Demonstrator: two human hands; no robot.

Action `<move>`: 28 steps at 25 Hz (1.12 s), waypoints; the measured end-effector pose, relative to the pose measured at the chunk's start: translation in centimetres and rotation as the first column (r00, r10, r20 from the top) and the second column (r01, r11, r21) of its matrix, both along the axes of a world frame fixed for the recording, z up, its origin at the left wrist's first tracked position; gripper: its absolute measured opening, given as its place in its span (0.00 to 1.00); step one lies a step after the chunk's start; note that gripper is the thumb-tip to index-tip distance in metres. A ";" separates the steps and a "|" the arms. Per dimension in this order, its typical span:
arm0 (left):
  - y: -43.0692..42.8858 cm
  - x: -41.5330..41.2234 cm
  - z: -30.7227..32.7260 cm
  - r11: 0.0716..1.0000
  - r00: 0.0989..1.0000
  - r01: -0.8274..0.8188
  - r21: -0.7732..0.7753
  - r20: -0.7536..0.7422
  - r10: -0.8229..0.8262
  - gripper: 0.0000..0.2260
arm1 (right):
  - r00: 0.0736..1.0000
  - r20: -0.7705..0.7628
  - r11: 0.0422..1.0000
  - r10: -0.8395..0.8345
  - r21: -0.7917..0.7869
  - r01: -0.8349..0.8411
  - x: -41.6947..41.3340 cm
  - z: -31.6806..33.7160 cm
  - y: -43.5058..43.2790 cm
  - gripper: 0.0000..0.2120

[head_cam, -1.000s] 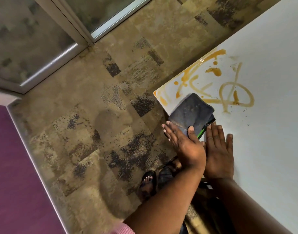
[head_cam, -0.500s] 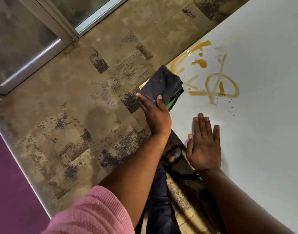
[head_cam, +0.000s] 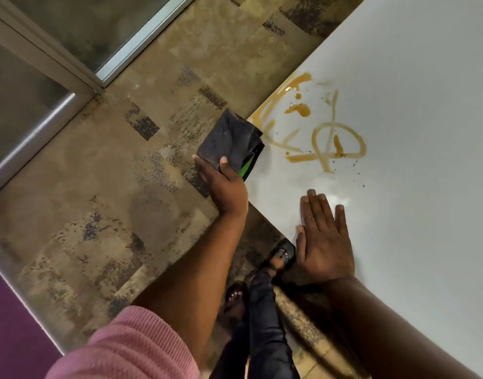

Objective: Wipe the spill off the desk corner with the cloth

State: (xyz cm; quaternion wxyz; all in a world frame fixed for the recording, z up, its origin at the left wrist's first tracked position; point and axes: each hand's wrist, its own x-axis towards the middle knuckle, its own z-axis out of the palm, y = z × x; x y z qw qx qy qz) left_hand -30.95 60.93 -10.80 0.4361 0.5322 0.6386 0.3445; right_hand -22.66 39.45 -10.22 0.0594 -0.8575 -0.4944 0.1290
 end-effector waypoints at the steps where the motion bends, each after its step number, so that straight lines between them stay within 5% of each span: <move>1: 1.0 -0.3 -0.1 0.999 1.000 0.026 0.028 -0.011 -0.025 0.29 | 1.000 0.004 1.000 0.001 0.004 -0.001 0.0 0.0 0.1 0.31; 7: -2.4 -0.6 0.4 0.993 0.993 0.119 -0.025 -0.024 -0.120 0.31 | 1.000 0.030 1.000 0.010 0.004 -0.010 0.1 -0.1 0.0 0.32; 11: 0.6 -1.5 0.7 0.962 0.939 0.271 0.031 -0.227 -0.258 0.29 | 0.999 0.026 1.000 0.021 0.005 -0.021 0.3 -0.6 0.0 0.32; 20: 6.2 -2.7 1.5 0.668 0.493 0.744 0.004 -0.678 -0.545 0.28 | 1.000 -0.009 1.000 0.013 0.010 -0.013 -0.1 0.6 0.4 0.31; 25: 8.2 -1.6 1.6 0.416 0.260 0.909 -0.009 -0.769 -0.584 0.28 | 0.999 -0.035 1.000 0.019 -0.006 -0.019 0.2 1.0 0.4 0.32; 28: 8.4 -1.4 1.7 0.357 0.197 0.934 -0.024 -0.799 -0.569 0.29 | 0.999 -0.045 1.000 0.010 -0.010 -0.011 -0.1 0.9 0.4 0.32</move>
